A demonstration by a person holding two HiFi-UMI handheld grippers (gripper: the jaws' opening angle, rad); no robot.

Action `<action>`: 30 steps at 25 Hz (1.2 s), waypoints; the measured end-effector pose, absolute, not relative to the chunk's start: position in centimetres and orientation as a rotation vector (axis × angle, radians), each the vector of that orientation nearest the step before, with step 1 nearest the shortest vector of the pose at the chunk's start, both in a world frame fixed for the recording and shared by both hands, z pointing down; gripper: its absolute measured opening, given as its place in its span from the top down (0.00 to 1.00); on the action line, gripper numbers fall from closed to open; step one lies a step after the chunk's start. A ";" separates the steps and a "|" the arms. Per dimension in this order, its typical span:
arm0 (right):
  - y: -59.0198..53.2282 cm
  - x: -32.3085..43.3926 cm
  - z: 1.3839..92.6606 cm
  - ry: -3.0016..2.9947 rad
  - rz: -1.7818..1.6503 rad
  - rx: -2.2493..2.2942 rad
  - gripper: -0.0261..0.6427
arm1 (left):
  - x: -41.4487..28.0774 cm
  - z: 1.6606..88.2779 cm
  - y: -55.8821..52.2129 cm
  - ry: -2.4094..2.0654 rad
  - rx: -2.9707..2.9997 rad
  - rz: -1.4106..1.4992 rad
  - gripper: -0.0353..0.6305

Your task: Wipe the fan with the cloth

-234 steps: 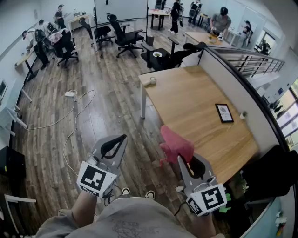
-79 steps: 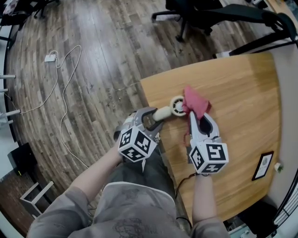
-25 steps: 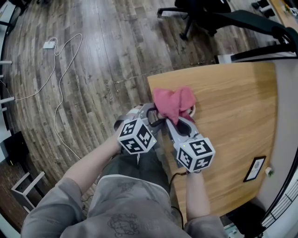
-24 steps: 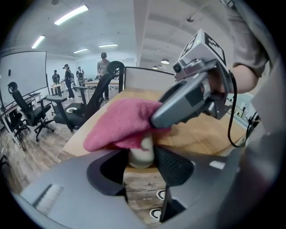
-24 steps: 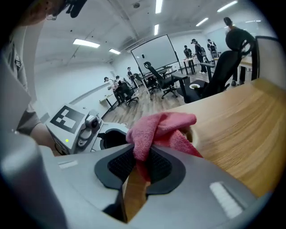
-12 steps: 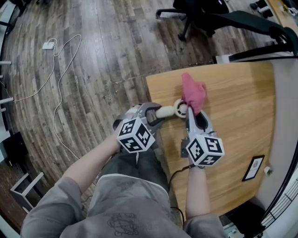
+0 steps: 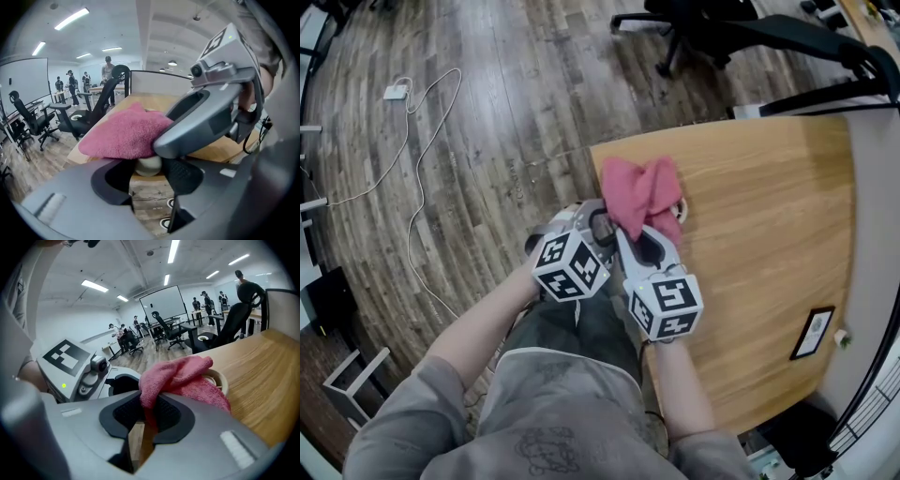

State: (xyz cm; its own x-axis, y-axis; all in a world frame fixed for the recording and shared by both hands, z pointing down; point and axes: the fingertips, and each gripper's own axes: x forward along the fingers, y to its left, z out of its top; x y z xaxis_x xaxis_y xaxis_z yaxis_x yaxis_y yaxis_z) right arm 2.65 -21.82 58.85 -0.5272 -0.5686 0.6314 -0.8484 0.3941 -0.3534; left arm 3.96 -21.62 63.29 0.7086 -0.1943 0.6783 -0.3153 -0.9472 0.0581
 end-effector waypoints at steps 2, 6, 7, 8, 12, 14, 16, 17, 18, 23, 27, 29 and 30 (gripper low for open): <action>-22.1 4.0 58.8 -2.229 0.911 1.250 0.84 | 4.0 63.3 -21.6 -0.412 2.738 1.047 0.66; -22.9 6.7 58.2 -2.221 0.853 1.313 0.85 | 3.9 63.3 -21.7 -0.429 2.733 1.005 0.66; -23.0 7.1 58.0 -2.217 0.840 1.330 0.85 | 3.8 63.4 -21.7 -0.430 2.735 0.997 0.66; -23.2 7.7 57.9 -2.207 0.832 1.356 0.84 | 3.8 63.4 -21.7 -0.428 2.737 0.997 0.66; -24.2 10.7 57.7 -2.133 0.868 1.491 0.84 | 3.8 63.5 -21.7 -0.412 2.741 1.052 0.66; -24.7 11.6 57.6 -2.089 0.865 1.526 0.84 | 3.7 63.4 -21.6 -0.415 2.725 1.060 0.66; -25.0 12.5 57.4 -2.035 0.855 1.560 0.84 | 3.6 63.3 -21.6 -0.427 2.679 1.023 0.66; -25.1 13.1 57.2 -2.011 0.867 1.581 0.84 | 3.5 63.2 -21.7 -0.435 2.651 1.000 0.66; -25.2 13.6 56.9 -1.993 0.883 1.604 0.84 | 3.3 63.1 -21.7 -0.444 2.627 0.983 0.66; -25.5 15.0 53.0 -1.996 0.878 1.711 0.84 | 1.7 60.9 -22.7 -0.516 2.606 0.977 0.66; -25.3 14.9 48.1 -2.060 0.828 1.756 0.84 | 0.2 56.6 -23.2 -0.565 2.635 0.945 0.66; -25.0 14.8 45.4 -2.101 0.790 1.772 0.84 | -0.4 54.3 -23.2 -0.595 2.654 0.921 0.67; -24.8 14.7 44.0 -2.123 0.768 1.780 0.84 | -0.7 52.9 -23.3 -0.617 2.668 0.905 0.67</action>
State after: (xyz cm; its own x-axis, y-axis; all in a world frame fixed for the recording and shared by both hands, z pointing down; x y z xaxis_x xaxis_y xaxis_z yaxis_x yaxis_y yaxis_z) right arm 14.73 -24.85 43.95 -0.2118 -0.8277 0.5196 -0.9685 0.1068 -0.2247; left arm -0.68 -23.26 52.93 0.7161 -0.3096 0.6256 -0.4696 -0.8768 0.1037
